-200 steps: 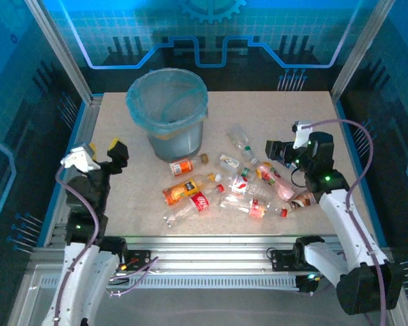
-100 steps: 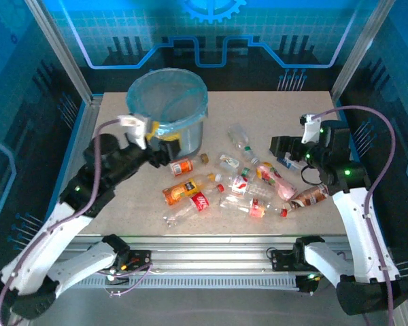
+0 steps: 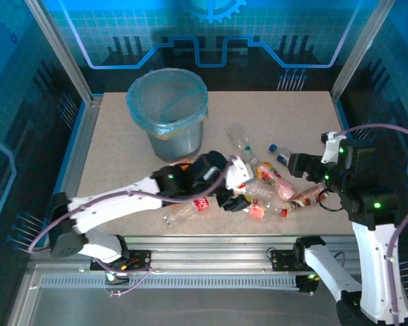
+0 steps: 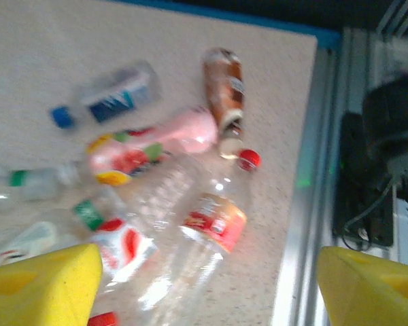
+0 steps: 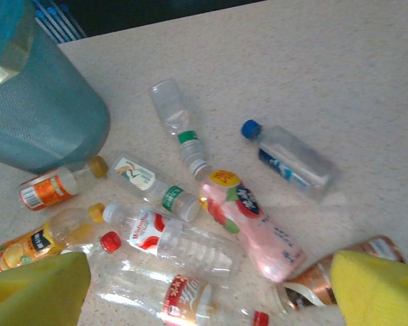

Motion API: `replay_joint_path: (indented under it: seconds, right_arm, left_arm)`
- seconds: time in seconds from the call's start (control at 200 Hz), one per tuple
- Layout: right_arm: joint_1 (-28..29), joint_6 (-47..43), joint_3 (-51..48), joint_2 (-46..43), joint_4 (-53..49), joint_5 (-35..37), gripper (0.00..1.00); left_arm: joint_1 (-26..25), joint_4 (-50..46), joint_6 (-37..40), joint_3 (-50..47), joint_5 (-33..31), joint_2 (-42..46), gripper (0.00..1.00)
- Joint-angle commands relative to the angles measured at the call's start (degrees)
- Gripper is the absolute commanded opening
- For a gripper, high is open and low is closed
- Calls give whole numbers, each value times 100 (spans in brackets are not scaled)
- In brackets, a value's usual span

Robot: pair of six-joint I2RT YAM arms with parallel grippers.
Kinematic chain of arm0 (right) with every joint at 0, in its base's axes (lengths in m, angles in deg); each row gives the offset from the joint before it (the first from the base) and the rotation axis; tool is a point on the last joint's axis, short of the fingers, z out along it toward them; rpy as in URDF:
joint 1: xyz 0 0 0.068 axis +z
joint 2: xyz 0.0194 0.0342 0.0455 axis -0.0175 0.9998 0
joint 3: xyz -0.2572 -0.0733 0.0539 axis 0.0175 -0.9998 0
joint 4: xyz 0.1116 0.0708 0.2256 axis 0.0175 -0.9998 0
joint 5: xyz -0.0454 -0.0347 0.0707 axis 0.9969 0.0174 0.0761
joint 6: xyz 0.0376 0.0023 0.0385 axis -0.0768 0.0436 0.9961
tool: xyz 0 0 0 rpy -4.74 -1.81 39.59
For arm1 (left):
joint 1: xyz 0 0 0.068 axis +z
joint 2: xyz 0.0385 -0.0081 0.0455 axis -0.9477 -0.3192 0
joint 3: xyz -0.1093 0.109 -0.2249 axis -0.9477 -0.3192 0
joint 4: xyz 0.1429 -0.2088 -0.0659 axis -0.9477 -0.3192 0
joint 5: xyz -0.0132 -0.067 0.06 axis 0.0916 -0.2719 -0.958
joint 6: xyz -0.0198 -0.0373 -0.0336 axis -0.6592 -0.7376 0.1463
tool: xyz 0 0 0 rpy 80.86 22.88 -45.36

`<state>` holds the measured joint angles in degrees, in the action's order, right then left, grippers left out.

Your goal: Put the plastic bottles in the bin

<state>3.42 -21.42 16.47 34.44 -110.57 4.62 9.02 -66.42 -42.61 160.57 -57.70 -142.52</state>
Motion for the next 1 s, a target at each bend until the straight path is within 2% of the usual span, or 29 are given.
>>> replay_joint_path:
  seconds: [0.0,0.175,0.265,0.35,0.435,0.8,0.995]
  right_arm:
    - [-45,55,311,284,-1271,667,92]
    - [-210,120,-157,269,-1549,529,91]
    - [-255,110,-331,216,-1437,1113,98]
    - [-288,-12,-218,247,-1236,1269,99]
    - [-391,-47,-189,231,-1015,1478,100]
    - [-627,135,-803,48,-102,1290,100]
    - [-645,232,-859,-366,162,1418,100]
  left_arm:
    - [-309,-384,336,542,276,-674,83]
    - [-416,-111,524,732,310,-1417,79]
    - [-446,227,863,702,250,-1730,79]
    - [-459,439,1021,814,233,-2083,79]
    - [-503,368,1134,1158,246,-2446,78]
    - [-665,125,1472,2264,112,-3630,76]
    - [-669,-195,1822,2855,-40,-4143,76]
